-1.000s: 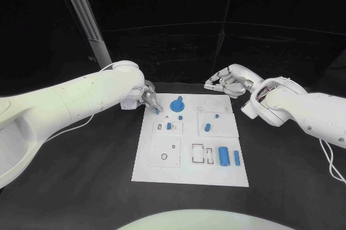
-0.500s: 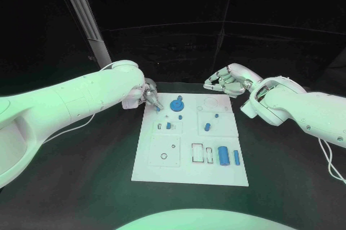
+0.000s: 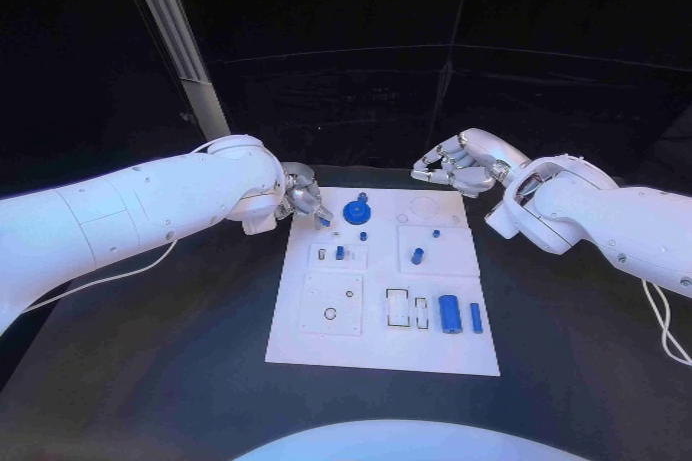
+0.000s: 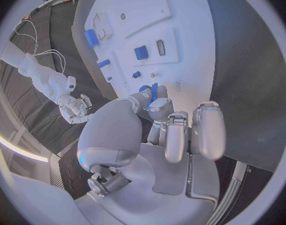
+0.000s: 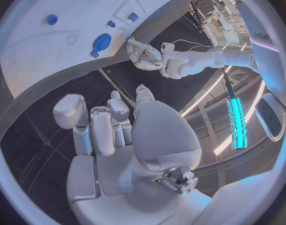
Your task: Assemble the parts on the task board
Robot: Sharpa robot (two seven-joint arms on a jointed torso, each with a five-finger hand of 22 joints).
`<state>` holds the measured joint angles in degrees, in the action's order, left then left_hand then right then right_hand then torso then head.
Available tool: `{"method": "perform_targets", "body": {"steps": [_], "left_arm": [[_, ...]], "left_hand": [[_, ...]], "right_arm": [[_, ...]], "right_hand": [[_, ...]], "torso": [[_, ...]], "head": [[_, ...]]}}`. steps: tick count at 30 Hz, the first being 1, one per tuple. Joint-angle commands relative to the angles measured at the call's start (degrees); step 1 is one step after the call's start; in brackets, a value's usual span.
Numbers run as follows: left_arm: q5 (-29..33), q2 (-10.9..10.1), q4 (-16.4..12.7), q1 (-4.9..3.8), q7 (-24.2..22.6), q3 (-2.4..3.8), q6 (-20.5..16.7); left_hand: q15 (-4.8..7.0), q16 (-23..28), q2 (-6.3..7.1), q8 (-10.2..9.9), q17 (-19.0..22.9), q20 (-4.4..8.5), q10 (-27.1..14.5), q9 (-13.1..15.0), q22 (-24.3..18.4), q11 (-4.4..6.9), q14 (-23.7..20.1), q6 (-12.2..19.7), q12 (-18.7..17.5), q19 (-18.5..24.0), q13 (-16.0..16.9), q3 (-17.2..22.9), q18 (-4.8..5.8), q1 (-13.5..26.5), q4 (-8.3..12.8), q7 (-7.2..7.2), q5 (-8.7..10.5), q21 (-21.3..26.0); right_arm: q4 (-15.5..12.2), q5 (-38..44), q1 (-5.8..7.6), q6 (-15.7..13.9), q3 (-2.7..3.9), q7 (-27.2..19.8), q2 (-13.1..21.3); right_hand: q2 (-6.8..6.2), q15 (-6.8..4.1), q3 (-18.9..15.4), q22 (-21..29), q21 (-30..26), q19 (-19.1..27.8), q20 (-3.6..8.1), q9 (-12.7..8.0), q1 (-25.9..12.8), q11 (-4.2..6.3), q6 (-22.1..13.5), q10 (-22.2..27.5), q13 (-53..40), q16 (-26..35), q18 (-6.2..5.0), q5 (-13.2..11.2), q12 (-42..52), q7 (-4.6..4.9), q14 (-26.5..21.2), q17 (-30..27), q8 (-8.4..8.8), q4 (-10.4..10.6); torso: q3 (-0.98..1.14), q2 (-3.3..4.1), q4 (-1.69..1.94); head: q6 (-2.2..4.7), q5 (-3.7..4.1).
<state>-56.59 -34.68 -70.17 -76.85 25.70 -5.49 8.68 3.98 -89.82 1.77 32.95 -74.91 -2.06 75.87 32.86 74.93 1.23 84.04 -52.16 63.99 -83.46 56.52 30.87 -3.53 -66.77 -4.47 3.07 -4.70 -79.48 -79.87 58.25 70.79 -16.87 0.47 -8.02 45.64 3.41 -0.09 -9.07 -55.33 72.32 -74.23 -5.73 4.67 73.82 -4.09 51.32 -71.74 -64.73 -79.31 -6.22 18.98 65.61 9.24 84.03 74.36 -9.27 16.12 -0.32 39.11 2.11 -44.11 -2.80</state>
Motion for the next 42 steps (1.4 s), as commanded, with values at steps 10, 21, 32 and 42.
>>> {"method": "perform_targets", "body": {"steps": [10,21,32,42], "left_arm": [[1.6,-7.4,-12.3,0.67,-1.0,-2.33,-11.3],[-3.2,-9.8,-16.2,1.60,-0.7,-3.63,-11.3],[-4.6,-9.0,-15.6,1.91,0.9,-3.77,-9.3],[-4.7,-7.2,-13.8,1.96,2.5,-3.77,-7.0]], "left_hand": [[0.62,-0.2,0.55,0.7,-15.1,0.34,0.6,-0.2,1.6,0.14,6.0,-0.7,-0.3,-0.3,-0.2,9.2,0.20,1.5,7.8,-0.19,-0.99,0.1],[0.64,-0.2,0.66,0.8,-15.1,0.35,0.7,-0.2,1.8,0.16,6.0,-0.8,-0.2,-0.4,-0.1,9.5,0.24,1.6,8.0,-0.18,-1.01,0.0],[0.64,-0.2,0.72,0.8,-15.1,0.36,0.8,-0.2,1.8,0.17,6.0,-0.8,0.0,-0.4,0.1,9.7,0.25,1.7,8.1,-0.17,-1.01,0.0],[0.65,-0.2,0.75,0.8,-15.1,0.37,0.8,-0.2,1.8,0.17,6.0,-0.8,-0.1,-0.5,0.1,9.8,0.25,1.7,8.1,-0.16,-1.01,0.0]], "right_arm": [[0.3,-0.2,0.10,0.5,0.02,-0.5,-0.1],[0.5,-0.2,0.09,0.5,0.02,-0.6,-0.1],[0.5,-0.2,0.08,0.5,0.01,-0.7,-0.2],[0.4,-0.2,0.08,0.5,0.01,-0.8,-0.2]], "right_hand": [[0.09,-0.39,-0.4,0.1,-0.2,0.1,0.15,0.0,0.5,0.02,-0.1,0.4,0.1,0.4,-0.34,0.3,0.3,-0.21,2.6,0.1,-0.32,0.0],[0.10,-0.39,-0.5,0.1,-0.2,0.1,0.15,0.0,0.6,0.02,-0.1,0.4,0.1,0.3,-0.34,0.5,0.3,-0.22,2.6,0.1,-0.34,0.0],[0.10,-0.39,-0.5,0.1,-0.2,0.1,0.15,0.0,0.6,0.02,-0.1,0.4,0.1,0.3,-0.34,0.5,0.3,-0.22,2.6,0.1,-0.34,0.0],[0.10,-0.39,-0.5,0.1,-0.2,0.1,0.15,0.0,0.6,0.02,-0.1,0.4,0.1,0.3,-0.34,0.5,0.3,-0.22,2.6,0.1,-0.34,0.0]], "torso": [[-0.03,-0.19,0.49],[-0.08,-0.14,0.40],[-0.01,-0.08,0.37],[0.02,-0.07,0.37]], "head": [[-0.40,-0.67],[-0.21,-0.65],[-0.52,-0.63],[-0.86,-0.72]]}}
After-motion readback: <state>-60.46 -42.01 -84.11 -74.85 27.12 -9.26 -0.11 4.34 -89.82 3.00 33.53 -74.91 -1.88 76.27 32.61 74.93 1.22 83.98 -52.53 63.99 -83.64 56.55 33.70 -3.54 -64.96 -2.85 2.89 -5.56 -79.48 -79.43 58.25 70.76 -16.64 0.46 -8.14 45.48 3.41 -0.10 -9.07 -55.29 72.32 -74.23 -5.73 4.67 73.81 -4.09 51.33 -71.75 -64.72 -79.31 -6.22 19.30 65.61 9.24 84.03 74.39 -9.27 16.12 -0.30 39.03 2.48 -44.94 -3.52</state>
